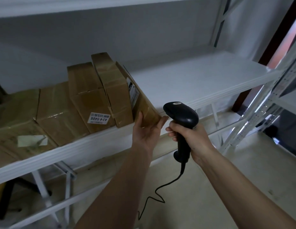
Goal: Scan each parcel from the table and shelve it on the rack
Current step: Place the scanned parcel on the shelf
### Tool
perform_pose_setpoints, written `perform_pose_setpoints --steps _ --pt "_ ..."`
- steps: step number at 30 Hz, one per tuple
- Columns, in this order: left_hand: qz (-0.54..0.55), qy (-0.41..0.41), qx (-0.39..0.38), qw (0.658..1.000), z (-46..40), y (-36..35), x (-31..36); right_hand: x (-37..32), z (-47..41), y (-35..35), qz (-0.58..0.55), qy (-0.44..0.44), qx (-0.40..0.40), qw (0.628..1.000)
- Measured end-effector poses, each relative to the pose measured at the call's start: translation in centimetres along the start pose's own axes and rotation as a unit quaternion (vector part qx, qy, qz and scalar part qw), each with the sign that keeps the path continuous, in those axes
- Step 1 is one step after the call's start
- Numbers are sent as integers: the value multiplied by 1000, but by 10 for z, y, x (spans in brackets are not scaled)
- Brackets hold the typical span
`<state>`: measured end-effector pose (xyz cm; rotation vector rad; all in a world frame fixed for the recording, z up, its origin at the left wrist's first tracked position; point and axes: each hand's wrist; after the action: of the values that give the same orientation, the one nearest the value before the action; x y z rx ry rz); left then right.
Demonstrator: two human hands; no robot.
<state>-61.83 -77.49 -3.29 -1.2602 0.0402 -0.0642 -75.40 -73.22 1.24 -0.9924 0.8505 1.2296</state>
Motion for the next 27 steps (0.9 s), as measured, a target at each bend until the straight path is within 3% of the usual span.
perform_pose_setpoints --steps 5,7,10,13,14,15,19,21,23,27 --pt "-58 26 27 998 -8 3 16 3 -3 -2 8 -9 -6 1000" --pt "-139 28 39 989 -2 4 22 5 -3 -4 11 -8 -13 1000" --pt "-284 0 103 953 20 9 27 11 -2 -10 7 -11 -27 1000" --pt "-409 -102 155 894 51 19 42 23 0 -24 24 -28 -62 997" --pt "-470 -137 165 856 61 24 50 29 2 -30 31 -34 -78 996" --pt "-553 -171 167 798 72 31 60 35 5 -37 39 -40 -92 994" --pt "-835 -214 145 486 121 62 108 63 25 -76 76 -69 -126 987" --pt "-888 -200 148 387 148 78 133 77 40 -100 94 -79 -152 981" --pt "-907 -192 167 337 178 91 158 90 58 -127 113 -83 -182 973" --pt "-908 -198 215 300 251 114 210 119 101 -190 131 -79 -233 960"
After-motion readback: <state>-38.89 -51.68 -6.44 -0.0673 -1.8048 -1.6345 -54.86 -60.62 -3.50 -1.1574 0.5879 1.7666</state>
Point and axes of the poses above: each hand's wrist, its own z-axis away from the middle knuckle, its own y-axis out of the back of the hand, x = y × z, and after that the axes turned 8 degrees about -y, right-handed
